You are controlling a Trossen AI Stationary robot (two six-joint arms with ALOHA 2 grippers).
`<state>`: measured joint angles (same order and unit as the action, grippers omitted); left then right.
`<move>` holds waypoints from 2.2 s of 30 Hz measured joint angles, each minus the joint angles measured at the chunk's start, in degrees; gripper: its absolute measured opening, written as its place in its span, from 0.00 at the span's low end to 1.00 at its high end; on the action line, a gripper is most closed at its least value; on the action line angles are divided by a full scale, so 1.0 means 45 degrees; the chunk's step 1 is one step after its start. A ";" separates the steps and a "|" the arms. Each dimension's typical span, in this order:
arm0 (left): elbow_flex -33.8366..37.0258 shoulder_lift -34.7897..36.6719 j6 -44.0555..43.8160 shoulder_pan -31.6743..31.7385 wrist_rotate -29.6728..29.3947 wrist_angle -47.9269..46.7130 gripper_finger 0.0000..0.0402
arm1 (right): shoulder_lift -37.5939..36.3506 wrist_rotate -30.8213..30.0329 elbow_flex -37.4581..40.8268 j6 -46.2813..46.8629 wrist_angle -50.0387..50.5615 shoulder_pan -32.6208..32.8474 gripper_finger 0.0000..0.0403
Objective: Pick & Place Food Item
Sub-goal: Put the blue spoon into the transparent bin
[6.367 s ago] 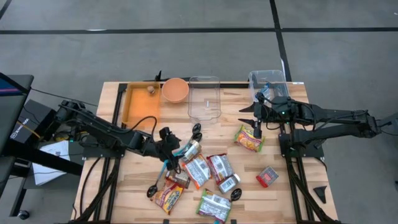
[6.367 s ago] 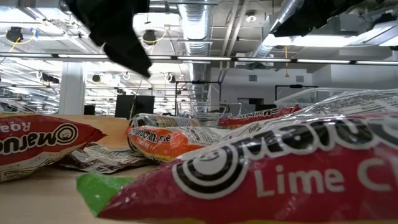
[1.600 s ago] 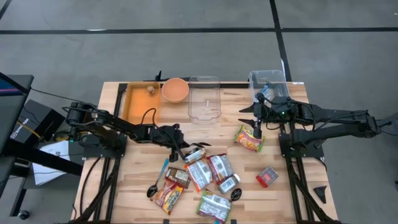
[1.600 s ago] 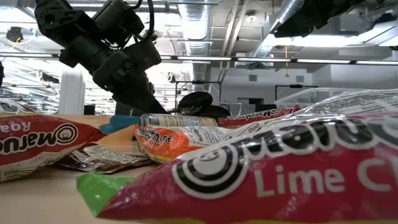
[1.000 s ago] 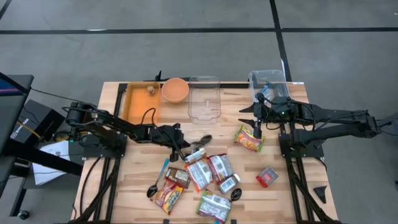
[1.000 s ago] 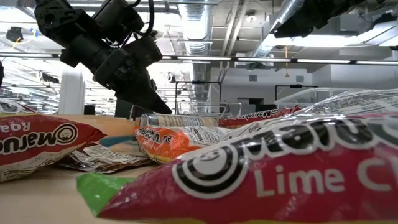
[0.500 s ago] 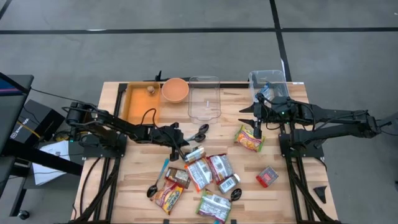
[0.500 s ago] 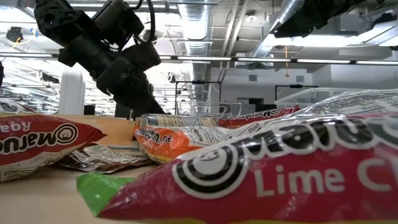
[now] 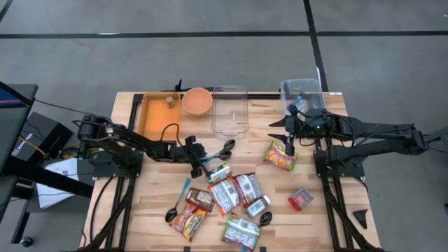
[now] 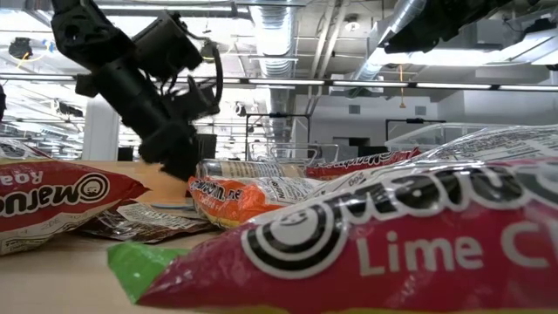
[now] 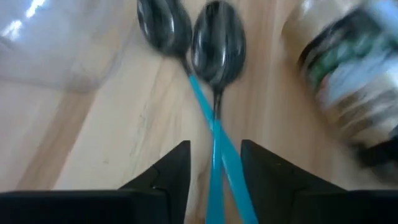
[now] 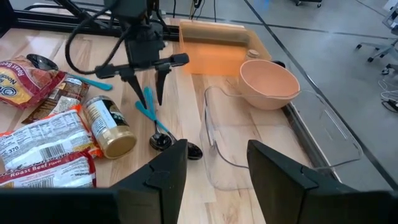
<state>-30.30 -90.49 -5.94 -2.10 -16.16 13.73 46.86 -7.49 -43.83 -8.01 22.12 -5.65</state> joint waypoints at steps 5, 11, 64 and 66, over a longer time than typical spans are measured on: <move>-0.0049 -0.1007 0.0188 0.0340 -0.0920 0.0367 0.33 | 0.0287 -0.0005 -0.0005 -0.0024 -0.0106 -0.0010 0.41; -0.0044 -0.1275 -0.0091 0.0561 -0.1449 0.0368 0.29 | 0.0814 -0.0005 -0.0005 -0.0310 -0.0129 -0.0048 0.41; 0.0068 0.1280 0.2349 -0.0322 -0.0721 -0.2849 0.30 | 0.1062 -0.0005 -0.0015 -0.0553 -0.0387 -0.0514 0.41; 0.0068 0.1280 0.2881 -0.0163 -0.0223 -0.2854 0.31 | 0.1062 -0.0005 -0.0015 -0.0553 -0.0382 -0.0510 0.41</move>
<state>-30.00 -84.73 7.02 -2.83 -17.16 0.88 51.64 -7.51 -43.90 -10.50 20.40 -7.94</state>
